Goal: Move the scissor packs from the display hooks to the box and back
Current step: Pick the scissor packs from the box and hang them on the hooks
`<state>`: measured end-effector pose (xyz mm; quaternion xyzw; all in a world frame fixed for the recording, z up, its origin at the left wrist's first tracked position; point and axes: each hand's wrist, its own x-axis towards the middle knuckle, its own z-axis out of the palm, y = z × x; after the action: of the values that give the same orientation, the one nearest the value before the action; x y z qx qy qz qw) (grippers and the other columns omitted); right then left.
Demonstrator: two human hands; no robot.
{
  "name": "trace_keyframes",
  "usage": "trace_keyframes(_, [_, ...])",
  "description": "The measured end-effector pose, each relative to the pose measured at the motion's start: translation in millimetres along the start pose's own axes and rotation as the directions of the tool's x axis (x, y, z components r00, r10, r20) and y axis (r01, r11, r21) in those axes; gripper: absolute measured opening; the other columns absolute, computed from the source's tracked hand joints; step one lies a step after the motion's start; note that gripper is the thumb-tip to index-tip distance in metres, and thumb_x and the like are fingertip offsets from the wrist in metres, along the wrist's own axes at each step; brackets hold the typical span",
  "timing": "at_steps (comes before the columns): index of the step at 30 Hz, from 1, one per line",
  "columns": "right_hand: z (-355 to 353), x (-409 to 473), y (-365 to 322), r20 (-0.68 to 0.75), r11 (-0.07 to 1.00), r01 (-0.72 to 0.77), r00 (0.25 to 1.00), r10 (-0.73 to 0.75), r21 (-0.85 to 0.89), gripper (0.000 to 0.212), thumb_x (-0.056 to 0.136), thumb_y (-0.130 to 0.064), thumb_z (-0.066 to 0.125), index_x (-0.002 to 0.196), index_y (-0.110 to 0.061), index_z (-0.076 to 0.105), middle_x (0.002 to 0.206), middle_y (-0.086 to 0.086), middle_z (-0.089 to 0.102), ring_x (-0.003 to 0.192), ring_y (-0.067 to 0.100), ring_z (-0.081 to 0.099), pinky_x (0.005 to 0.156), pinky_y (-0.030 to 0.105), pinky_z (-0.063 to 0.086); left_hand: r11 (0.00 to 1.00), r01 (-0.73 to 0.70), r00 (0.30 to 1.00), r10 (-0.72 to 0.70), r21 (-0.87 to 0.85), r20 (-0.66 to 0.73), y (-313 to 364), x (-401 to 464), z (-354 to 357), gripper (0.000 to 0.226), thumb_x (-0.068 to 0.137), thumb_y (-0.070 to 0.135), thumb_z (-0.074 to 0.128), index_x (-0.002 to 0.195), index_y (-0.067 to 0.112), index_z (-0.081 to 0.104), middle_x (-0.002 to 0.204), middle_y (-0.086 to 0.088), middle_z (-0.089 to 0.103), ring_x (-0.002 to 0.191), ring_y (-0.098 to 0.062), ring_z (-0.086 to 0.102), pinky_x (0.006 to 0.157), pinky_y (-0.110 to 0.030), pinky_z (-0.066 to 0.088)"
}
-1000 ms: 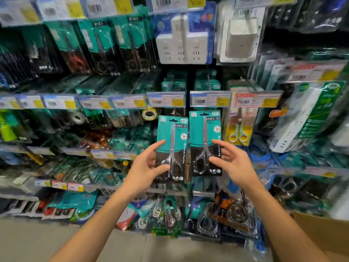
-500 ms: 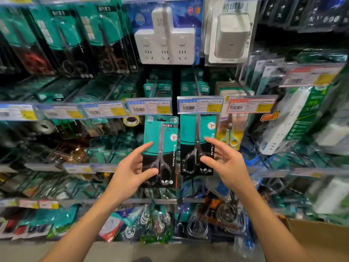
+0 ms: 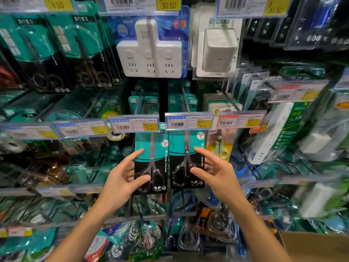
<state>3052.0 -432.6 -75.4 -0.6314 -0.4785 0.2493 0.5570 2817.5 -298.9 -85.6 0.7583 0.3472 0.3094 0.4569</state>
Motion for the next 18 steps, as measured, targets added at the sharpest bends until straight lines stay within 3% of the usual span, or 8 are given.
trace_keyframes(4, [1.1,7.7,6.8,0.009,1.000,-0.016,1.000,0.016,0.000,0.051,0.084,-0.018,0.072,0.118,-0.051,0.055,0.106,-0.049,0.055,0.099,-0.023,0.052,0.084,0.000,0.041,0.999,0.019,1.000,-0.019,-0.030,0.003,-8.3,4.3,-3.6,0.070,0.079,0.022,0.076,0.118,0.072,0.045,0.132,0.025,0.048,0.129,-0.008,0.040,0.087,-0.010,0.042])
trace_keyframes(7, [3.9,18.1,9.2,0.014,1.000,-0.026,1.000,0.025,0.011,0.051,0.083,-0.024,0.072,0.117,-0.056,0.055,0.115,-0.036,0.057,0.102,-0.023,0.051,0.082,0.001,0.043,0.996,0.049,0.998,-0.047,-0.072,0.030,-19.3,7.8,-11.1,0.070,0.079,0.023,0.077,0.133,0.055,0.046,0.137,-0.002,0.056,0.132,-0.031,0.048,0.094,-0.033,0.047])
trace_keyframes(11, [8.7,31.9,15.9,-0.015,1.000,-0.005,1.000,0.005,-0.021,0.050,0.083,-0.021,0.073,0.119,-0.051,0.054,0.122,-0.003,0.063,0.111,0.001,0.057,0.098,0.026,0.047,0.997,0.034,0.999,-0.032,-0.070,0.028,-23.5,10.1,-16.5,0.069,0.080,0.022,0.077,0.135,0.050,0.047,0.136,-0.004,0.058,0.129,-0.033,0.050,0.092,-0.044,0.047])
trace_keyframes(13, [9.2,38.1,18.6,-0.011,0.999,0.024,1.000,-0.024,-0.029,0.050,0.083,-0.022,0.072,0.122,-0.047,0.054,0.121,-0.013,0.063,0.108,-0.006,0.060,0.098,0.025,0.050,0.997,0.028,0.999,-0.026,-0.070,0.025,-22.5,9.9,-16.4,0.069,0.079,0.021,0.077,0.134,0.051,0.048,0.136,-0.002,0.057,0.130,-0.029,0.050,0.093,-0.046,0.046])
trace_keyframes(15, [9.2,44.4,21.8,-0.007,0.998,0.040,0.999,-0.040,-0.045,0.051,0.084,-0.021,0.072,0.129,-0.036,0.053,0.115,-0.021,0.064,0.100,-0.002,0.063,0.089,0.023,0.054,0.998,0.028,0.999,-0.027,-0.058,0.025,-23.1,10.2,-16.0,0.069,0.080,0.020,0.076,0.133,0.054,0.047,0.139,0.001,0.055,0.132,-0.025,0.048,0.094,-0.043,0.048])
trace_keyframes(18, [7.9,53.4,28.0,-0.022,0.997,0.051,0.998,-0.053,-0.066,0.052,0.086,-0.012,0.070,0.134,-0.020,0.053,0.073,-0.033,0.057,0.070,-0.005,0.054,0.068,0.014,0.047,0.998,0.030,0.999,-0.027,-0.061,0.045,-24.0,10.7,-16.2,0.071,0.080,0.022,0.076,0.134,0.055,0.046,0.141,0.001,0.054,0.133,-0.025,0.047,0.097,-0.044,0.048])
